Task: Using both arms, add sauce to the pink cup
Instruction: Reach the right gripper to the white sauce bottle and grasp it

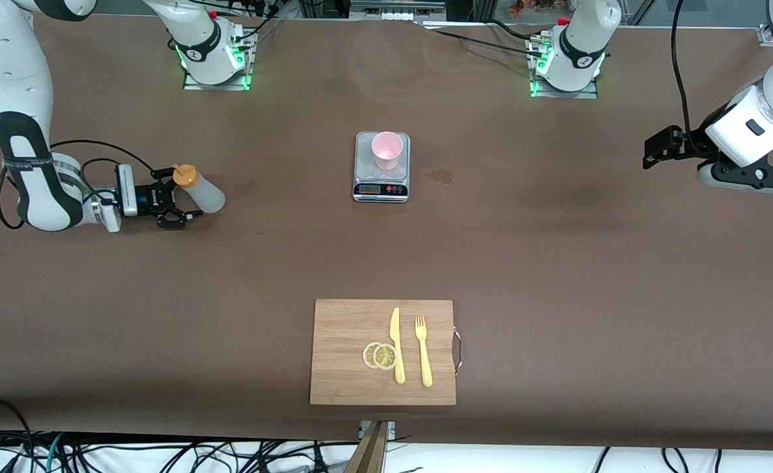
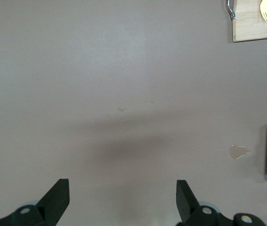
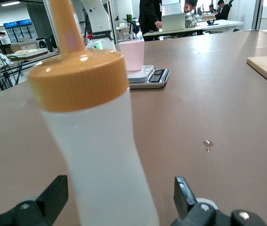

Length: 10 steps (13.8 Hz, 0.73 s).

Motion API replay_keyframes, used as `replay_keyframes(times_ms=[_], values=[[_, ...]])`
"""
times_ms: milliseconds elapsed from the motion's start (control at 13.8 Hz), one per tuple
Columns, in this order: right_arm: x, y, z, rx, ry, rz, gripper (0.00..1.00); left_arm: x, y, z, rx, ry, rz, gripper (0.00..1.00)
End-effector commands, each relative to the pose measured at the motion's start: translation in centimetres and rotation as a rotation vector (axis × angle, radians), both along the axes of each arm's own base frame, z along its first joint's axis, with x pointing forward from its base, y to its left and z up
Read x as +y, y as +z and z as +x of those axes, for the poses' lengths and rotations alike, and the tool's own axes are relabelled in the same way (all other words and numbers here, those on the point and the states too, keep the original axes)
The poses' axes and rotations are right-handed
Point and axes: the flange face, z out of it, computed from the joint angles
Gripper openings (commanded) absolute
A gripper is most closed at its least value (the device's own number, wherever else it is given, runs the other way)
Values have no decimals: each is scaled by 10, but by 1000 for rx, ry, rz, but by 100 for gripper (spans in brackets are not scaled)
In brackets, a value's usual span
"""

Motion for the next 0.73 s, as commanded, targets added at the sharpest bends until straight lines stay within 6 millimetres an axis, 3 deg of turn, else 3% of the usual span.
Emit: replay_keyframes(times_ms=[0, 654], values=[[6, -5, 6, -18, -18, 20, 100, -5, 6, 1, 5, -25, 12, 100], [30, -5, -2, -44, 44, 141, 98, -5, 7, 0, 5, -23, 13, 100]])
